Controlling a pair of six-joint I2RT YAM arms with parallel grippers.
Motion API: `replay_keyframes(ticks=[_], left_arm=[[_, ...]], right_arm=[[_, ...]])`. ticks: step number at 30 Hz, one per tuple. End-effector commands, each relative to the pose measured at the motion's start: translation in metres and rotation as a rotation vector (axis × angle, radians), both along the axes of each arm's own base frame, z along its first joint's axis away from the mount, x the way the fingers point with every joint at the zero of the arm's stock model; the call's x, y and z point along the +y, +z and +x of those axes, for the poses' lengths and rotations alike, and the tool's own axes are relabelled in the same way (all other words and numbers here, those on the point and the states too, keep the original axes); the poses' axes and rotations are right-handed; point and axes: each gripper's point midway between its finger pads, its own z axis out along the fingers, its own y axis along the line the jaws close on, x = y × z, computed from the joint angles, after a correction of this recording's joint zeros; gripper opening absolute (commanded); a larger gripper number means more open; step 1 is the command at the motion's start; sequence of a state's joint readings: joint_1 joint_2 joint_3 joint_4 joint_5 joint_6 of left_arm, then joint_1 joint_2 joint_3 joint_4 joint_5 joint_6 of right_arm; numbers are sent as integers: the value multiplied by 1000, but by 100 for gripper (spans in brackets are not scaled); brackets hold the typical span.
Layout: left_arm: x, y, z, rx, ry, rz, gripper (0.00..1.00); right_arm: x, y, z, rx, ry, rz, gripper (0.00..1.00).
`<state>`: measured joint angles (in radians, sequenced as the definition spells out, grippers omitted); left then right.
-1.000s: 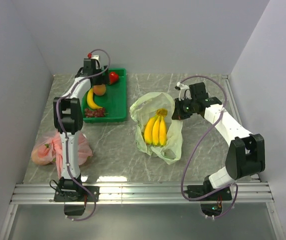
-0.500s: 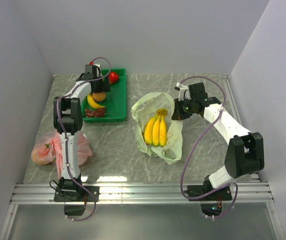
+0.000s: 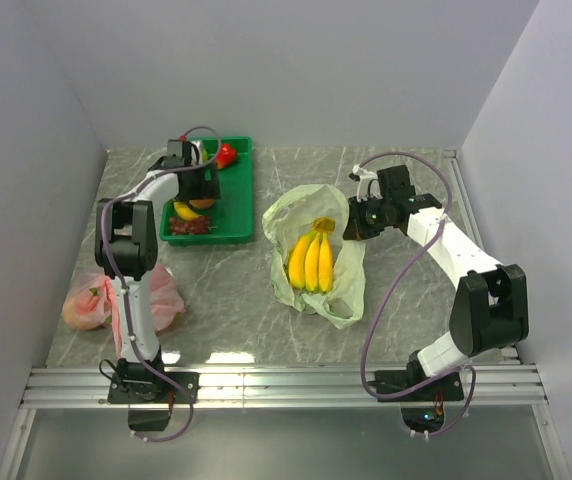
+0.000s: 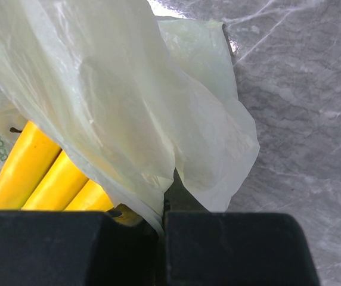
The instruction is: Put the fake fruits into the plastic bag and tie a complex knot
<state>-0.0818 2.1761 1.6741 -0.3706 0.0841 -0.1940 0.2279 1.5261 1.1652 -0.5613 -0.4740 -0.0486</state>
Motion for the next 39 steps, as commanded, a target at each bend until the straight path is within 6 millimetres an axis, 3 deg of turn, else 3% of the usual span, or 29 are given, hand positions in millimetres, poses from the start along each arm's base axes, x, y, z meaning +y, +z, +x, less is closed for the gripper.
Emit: replay_keyframes(ticks=[1,4,6,7,9,10,12,13,16,17,18,20,21,24,27,32,36,37,39], left_arm=[[-11,30,-1,-69,-54,-15,96],[-14,38,2,-92,-69,-24,83],[-17,56,6,-130,-82,-36,75],[-23,67,7,-153,-108,-61,67],[-43,110,5,-236,-185,-140,56],[-50,143,-1,-297,-215,-169,54],[-75,178,-12,-371,-295,-237,50],[-92,211,-28,-429,-376,-288,49],[-138,244,-64,-495,-540,-347,43],[-152,267,-84,-543,-624,-364,42],[-175,268,-103,-546,-695,-383,39],[-196,285,-133,-587,-796,-415,36],[-216,288,-150,-585,-853,-434,34],[-251,281,-188,-541,-975,-475,33],[-274,259,-210,-486,-1043,-480,34],[-299,224,-235,-402,-1116,-506,34],[-330,202,-253,-360,-1178,-520,33],[-337,188,-251,-335,-1175,-510,33],[-352,178,-250,-329,-1162,-499,38]], right_arm=[[2,26,11,-86,-1,29,0],[2,26,11,-86,0,30,0],[2,26,10,-87,1,29,0],[2,26,10,-86,2,31,0],[3,27,9,-87,4,36,0],[3,28,9,-87,4,38,0],[3,28,10,-89,0,40,0],[3,28,9,-86,-2,40,0],[2,28,10,-84,-10,39,0],[3,30,11,-88,-13,39,0],[2,32,11,-87,-19,38,0],[1,39,13,-99,-31,39,0],[1,42,12,-103,-31,40,0],[0,52,12,-117,-39,41,0],[0,60,9,-117,-39,46,0],[-6,59,1,-105,-46,31,0],[-11,51,-6,-78,-52,16,0],[-11,49,-7,-70,-52,14,0],[-12,48,-9,-69,-54,11,0]])
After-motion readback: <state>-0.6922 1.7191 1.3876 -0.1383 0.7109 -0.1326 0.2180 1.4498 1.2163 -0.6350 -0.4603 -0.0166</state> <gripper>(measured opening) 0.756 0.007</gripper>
